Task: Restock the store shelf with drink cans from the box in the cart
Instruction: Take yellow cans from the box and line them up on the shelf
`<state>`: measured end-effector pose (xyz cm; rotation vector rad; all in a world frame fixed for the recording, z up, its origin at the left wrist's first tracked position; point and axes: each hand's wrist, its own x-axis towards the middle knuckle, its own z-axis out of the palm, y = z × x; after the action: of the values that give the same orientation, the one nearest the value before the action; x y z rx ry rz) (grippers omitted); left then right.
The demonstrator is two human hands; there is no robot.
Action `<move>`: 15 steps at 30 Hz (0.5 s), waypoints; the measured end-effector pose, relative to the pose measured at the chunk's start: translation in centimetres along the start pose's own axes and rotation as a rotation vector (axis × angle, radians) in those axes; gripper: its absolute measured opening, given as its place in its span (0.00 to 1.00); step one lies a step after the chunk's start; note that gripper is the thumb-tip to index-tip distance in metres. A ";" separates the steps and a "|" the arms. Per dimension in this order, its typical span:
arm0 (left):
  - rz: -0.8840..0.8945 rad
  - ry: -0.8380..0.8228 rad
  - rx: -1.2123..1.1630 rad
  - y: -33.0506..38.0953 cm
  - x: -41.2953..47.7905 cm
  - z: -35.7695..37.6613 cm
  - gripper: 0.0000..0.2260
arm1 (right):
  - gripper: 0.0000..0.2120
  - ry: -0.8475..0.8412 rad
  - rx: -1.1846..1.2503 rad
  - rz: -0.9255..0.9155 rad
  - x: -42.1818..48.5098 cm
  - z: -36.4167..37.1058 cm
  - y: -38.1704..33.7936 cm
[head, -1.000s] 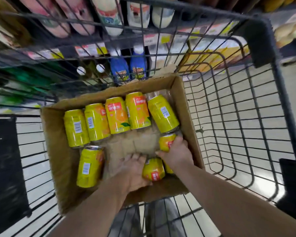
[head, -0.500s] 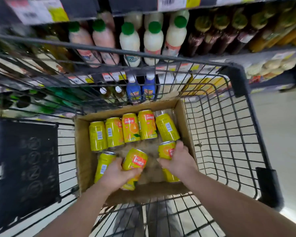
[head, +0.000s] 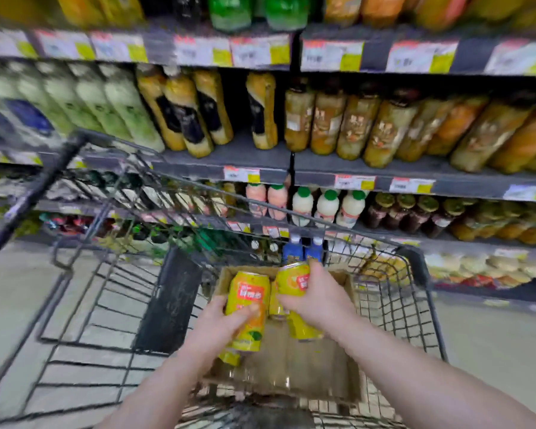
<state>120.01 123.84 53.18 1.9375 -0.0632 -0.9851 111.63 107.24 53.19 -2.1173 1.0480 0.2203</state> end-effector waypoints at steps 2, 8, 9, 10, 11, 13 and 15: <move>0.052 0.084 -0.028 0.8 -2.1 -1.8 0.22 | 0.33 -0.003 -0.036 -0.101 -0.9 -1.3 -2.9; 0.123 0.241 -0.225 2.8 -8.4 -8.3 0.27 | 0.35 0.026 -0.097 -0.357 -4.8 -3.3 -12.7; 0.139 0.274 -0.267 2.9 -9.3 -9.6 0.25 | 0.35 0.024 -0.110 -0.392 -5.6 -3.4 -14.4; 0.161 0.308 -0.306 2.9 -10.2 -11.0 0.22 | 0.35 0.022 -0.121 -0.427 -6.4 -3.4 -16.1; 0.191 0.342 -0.340 3.0 -11.0 -12.4 0.19 | 0.36 0.020 -0.127 -0.466 -7.2 -3.3 -17.8; 0.241 0.413 -0.395 3.1 -12.9 -15.3 0.14 | 0.37 0.022 -0.133 -0.553 -8.9 -2.7 -21.1; 0.270 0.483 -0.455 2.9 -15.0 -18.5 0.13 | 0.41 0.019 -0.124 -0.628 -10.9 -1.7 -24.2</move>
<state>122.97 141.53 69.07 1.6379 0.1589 -0.3010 122.20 122.03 72.63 -2.4477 0.3443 -0.0440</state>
